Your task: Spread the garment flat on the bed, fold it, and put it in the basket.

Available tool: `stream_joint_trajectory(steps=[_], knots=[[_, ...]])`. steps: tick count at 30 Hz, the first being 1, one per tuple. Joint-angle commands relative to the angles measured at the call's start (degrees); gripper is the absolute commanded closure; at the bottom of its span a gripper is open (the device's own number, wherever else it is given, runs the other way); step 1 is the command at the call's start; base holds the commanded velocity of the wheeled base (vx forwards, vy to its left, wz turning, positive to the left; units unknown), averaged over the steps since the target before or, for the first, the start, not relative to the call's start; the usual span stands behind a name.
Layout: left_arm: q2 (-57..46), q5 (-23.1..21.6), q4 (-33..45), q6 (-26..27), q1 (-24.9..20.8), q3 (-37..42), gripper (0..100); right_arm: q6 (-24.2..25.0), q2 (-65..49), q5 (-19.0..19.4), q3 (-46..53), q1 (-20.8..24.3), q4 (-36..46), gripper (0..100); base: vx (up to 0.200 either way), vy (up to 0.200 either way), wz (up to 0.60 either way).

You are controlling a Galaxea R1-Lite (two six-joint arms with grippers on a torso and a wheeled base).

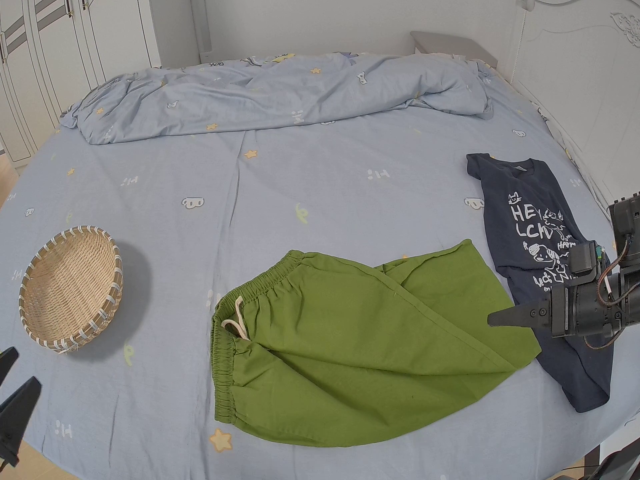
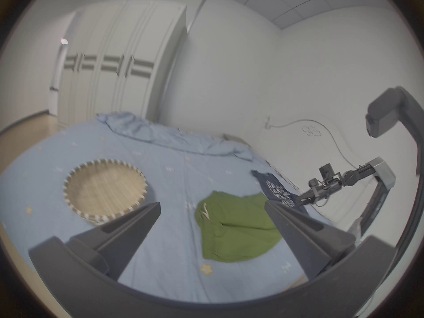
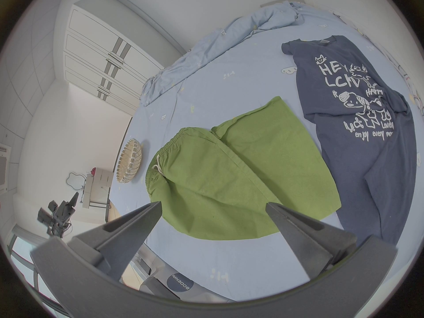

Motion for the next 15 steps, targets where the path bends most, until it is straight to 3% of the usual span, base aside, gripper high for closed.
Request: stream_joint_trajectory(steps=[1,2,4,8,13,15], knots=[[39.6,-18.5,-3.0,-8.1,-2.7,-2.7,0,-0.1,-0.4,0.3,0.8,-0.3,-1.5,0,0.0,0.0,0.0],[45.0,-21.5,-5.9,-7.7,-2.4,-1.8,0,-0.1,-0.4,0.3,0.8,-0.4,-1.5,0,0.0,0.0,0.0],[50.4,-23.4,-9.3,-7.6,-1.8,-1.2,0,-0.1,-0.4,0.2,0.8,-0.5,-1.5,0,0.0,0.0,0.0],[60.5,-24.0,-16.5,-7.6,-0.1,-1.0,0,-0.2,-0.5,0.2,0.4,-0.5,-1.5,0,0.0,0.0,0.0],[65.1,-24.4,-20.9,-6.9,-0.3,2.0,0,-0.3,-0.4,0.0,0.8,-0.5,-1.5,0,0.0,0.0,0.0],[69.3,-25.0,-24.0,-2.3,-0.4,3.5,0,-0.4,-0.4,0.0,0.9,-0.5,-1.5,0,0.0,0.0,0.0]])
